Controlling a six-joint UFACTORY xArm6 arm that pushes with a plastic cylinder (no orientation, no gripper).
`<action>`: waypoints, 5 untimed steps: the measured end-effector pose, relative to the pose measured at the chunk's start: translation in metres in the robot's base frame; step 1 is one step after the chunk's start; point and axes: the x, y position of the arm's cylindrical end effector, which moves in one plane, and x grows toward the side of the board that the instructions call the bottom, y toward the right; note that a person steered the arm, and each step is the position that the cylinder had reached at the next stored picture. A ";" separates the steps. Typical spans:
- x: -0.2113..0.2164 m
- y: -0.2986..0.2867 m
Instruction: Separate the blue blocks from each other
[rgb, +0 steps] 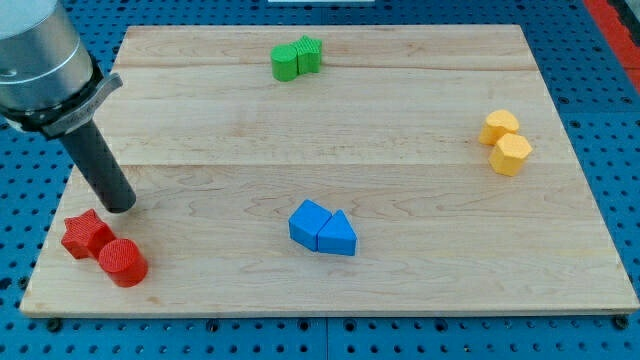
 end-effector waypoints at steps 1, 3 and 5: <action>-0.019 0.066; -0.059 0.259; 0.026 0.389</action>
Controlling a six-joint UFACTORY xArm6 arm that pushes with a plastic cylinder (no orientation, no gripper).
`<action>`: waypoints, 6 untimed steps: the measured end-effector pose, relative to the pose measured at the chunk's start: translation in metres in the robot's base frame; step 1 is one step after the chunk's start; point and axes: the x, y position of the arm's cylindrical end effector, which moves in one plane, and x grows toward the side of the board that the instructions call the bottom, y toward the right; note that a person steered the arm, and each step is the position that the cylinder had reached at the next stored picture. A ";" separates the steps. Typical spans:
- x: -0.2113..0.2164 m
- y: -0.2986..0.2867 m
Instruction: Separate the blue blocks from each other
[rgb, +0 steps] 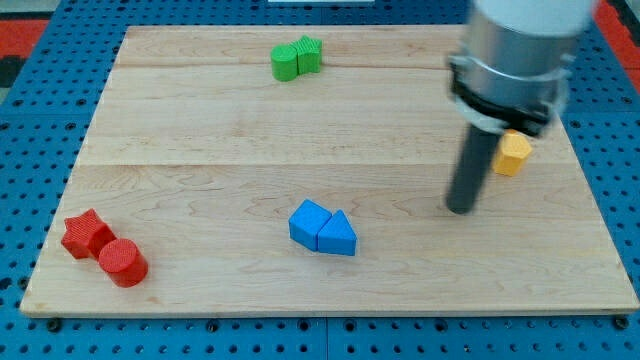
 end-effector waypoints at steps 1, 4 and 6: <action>0.080 0.003; 0.002 -0.204; -0.026 -0.240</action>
